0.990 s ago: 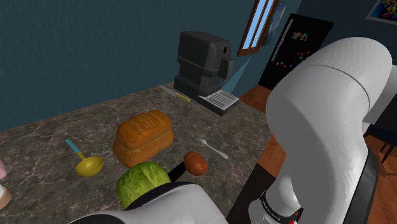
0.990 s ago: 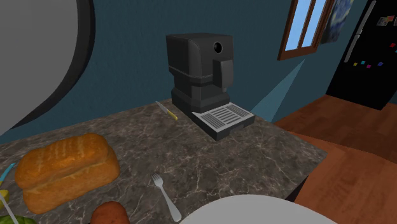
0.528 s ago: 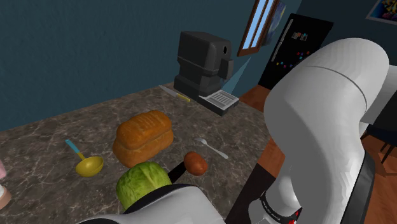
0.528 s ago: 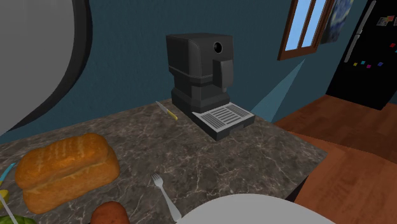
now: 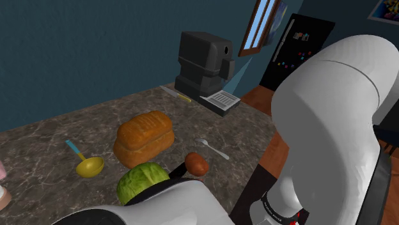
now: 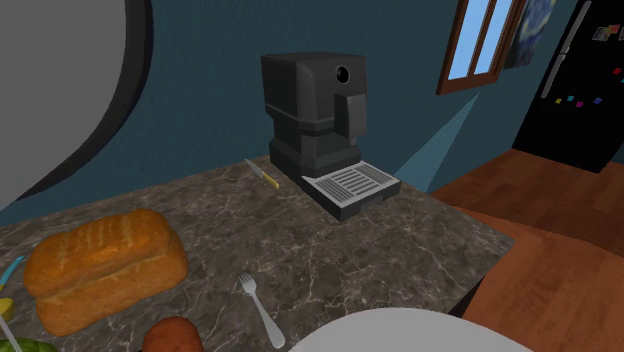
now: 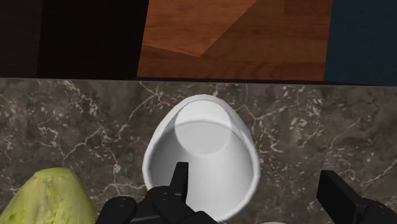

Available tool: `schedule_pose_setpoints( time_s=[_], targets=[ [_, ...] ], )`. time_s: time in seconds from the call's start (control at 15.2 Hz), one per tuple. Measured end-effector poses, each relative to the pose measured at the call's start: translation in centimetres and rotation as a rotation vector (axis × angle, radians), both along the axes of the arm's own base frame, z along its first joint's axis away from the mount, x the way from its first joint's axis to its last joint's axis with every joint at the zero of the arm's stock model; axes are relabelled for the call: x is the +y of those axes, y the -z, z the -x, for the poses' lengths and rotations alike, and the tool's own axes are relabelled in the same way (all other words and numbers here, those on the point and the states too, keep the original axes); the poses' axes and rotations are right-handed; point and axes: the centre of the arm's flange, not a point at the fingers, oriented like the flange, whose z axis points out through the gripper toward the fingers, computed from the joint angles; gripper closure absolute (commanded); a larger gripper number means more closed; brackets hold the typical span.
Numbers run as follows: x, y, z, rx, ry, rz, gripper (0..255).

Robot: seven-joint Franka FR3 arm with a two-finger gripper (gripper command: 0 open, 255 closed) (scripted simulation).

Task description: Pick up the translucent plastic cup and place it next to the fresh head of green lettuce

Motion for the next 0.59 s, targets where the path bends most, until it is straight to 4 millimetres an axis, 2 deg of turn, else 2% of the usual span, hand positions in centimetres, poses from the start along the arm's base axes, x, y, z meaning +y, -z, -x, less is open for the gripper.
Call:
schedule_pose_setpoints(
  time_s=[0.2, 0.59],
  targets=[
    [-0.1, -2.6, -0.3, 0.000, 0.000, 0.000, 0],
    [-0.1, -3.3, -0.3, 0.000, 0.000, 0.001, 0]
  ],
)
